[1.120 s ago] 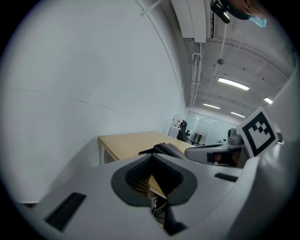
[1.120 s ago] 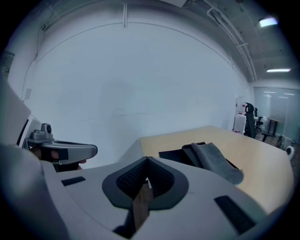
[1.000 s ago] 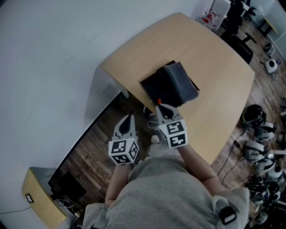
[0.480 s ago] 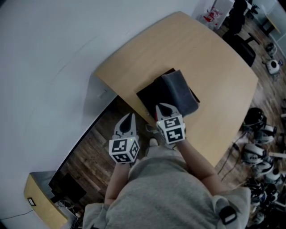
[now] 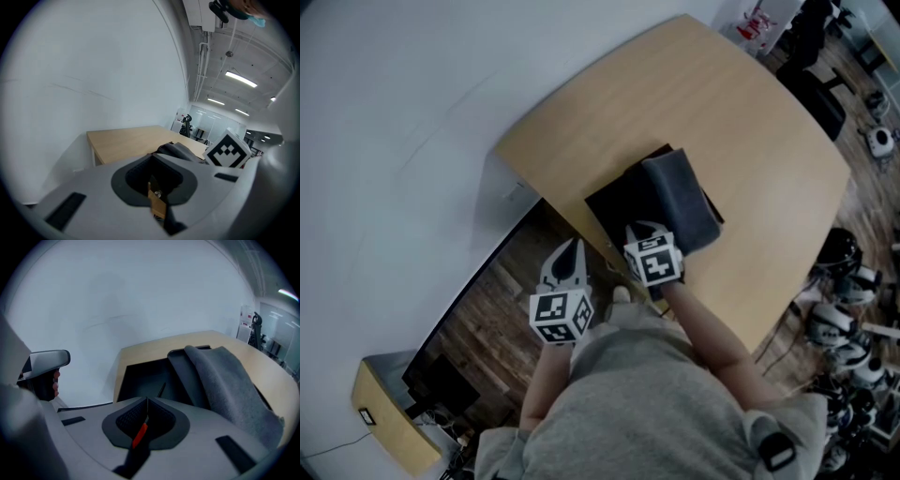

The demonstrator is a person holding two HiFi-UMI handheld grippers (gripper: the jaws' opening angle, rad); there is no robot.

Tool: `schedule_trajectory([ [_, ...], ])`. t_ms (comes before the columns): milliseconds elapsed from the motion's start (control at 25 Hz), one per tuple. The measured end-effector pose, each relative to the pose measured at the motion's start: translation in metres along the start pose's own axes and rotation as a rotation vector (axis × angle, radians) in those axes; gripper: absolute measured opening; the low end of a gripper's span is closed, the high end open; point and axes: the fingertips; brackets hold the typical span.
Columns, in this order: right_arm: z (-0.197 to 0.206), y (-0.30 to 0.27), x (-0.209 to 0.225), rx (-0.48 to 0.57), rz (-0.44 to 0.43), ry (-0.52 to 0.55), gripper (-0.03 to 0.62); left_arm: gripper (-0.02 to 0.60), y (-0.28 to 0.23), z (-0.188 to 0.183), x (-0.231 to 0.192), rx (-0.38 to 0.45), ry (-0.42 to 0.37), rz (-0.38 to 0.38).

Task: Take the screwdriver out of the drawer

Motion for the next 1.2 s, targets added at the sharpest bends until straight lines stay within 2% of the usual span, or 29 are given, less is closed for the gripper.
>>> schedule_trajectory([
  [120, 0.008, -0.008, -0.008, -0.051, -0.055, -0.035, 0.008, -0.001, -0.001, 0.001, 0.000, -0.003, 0.003, -0.006],
  [200, 0.011, -0.013, -0.010, -0.076, -0.067, -0.034, 0.078, 0.000, -0.002, 0.001, -0.002, -0.002, 0.008, -0.009],
  [280, 0.012, -0.020, -0.012, -0.103, -0.080, -0.029, 0.112, 0.000, -0.005, 0.000, -0.003, -0.001, 0.010, -0.010],
  [480, 0.022, -0.031, -0.017, -0.180, -0.109, -0.045, 0.114, 0.000, -0.012, -0.002, 0.000, 0.000, 0.011, -0.004],
  [680, 0.035, -0.033, -0.020, -0.254, -0.082, 0.030, 0.114, 0.000, -0.017, -0.004, 0.001, -0.001, 0.009, -0.002],
  [960, 0.037, -0.033, -0.014, -0.273, -0.081, 0.011, 0.110, -0.001, -0.015, -0.002, -0.001, 0.003, 0.010, -0.011],
  [1200, 0.034, -0.030, -0.015, -0.250, -0.089, 0.000, 0.059, 0.000, -0.004, -0.002, -0.007, 0.015, 0.014, -0.026],
])
Point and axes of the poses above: the fingertips, and each gripper's own axes: y backward along the fingers, x to its right, z out of its underside, and after that the axes turned 12 degrees about y, right-handed
